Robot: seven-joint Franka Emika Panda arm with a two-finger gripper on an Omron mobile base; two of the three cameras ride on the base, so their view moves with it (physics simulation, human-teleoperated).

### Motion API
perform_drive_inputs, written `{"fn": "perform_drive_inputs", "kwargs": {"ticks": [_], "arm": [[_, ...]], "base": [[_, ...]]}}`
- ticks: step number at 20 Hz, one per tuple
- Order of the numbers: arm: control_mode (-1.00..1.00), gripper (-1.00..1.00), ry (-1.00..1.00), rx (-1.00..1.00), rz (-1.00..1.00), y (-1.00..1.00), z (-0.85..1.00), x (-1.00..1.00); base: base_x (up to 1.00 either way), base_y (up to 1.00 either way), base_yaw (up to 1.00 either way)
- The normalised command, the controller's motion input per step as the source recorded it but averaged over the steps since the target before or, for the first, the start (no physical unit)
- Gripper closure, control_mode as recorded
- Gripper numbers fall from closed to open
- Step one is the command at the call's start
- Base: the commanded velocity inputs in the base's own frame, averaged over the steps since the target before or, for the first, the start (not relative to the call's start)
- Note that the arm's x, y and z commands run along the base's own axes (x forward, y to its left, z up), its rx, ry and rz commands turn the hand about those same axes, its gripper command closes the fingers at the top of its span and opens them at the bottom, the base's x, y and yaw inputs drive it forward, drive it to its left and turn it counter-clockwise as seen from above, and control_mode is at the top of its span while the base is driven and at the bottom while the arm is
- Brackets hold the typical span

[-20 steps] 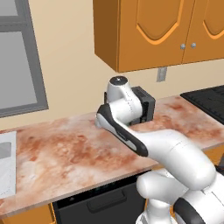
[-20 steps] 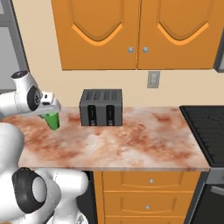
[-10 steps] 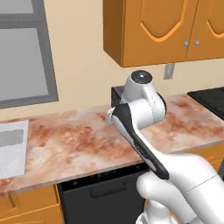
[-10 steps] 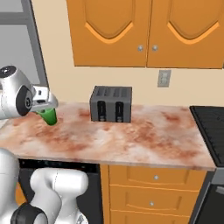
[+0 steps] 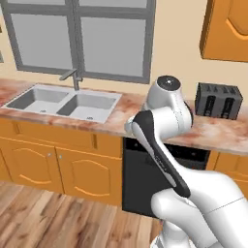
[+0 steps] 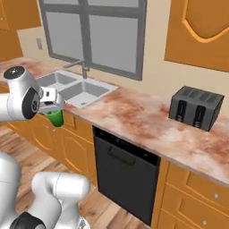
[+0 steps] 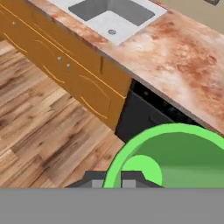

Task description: Place the pitcher and cup on the dining counter for serving.

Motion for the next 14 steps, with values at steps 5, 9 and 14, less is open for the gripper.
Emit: {"fn": "perform_drive_inputs", "kwargs": {"ticks": [5, 9, 14], "arm": [[1.00, 1.00, 0.00, 0.00, 0.00, 0.00, 0.00, 0.00], [1.00, 1.00, 0.00, 0.00, 0.00, 0.00, 0.00, 0.00], [1.00, 1.00, 0.00, 0.00, 0.00, 0.00, 0.00, 0.00]], "base": [[-0.52, -0.08, 0.99], [-0.37, 0.00, 1.00], [-0.11, 0.00, 1.00]]}}
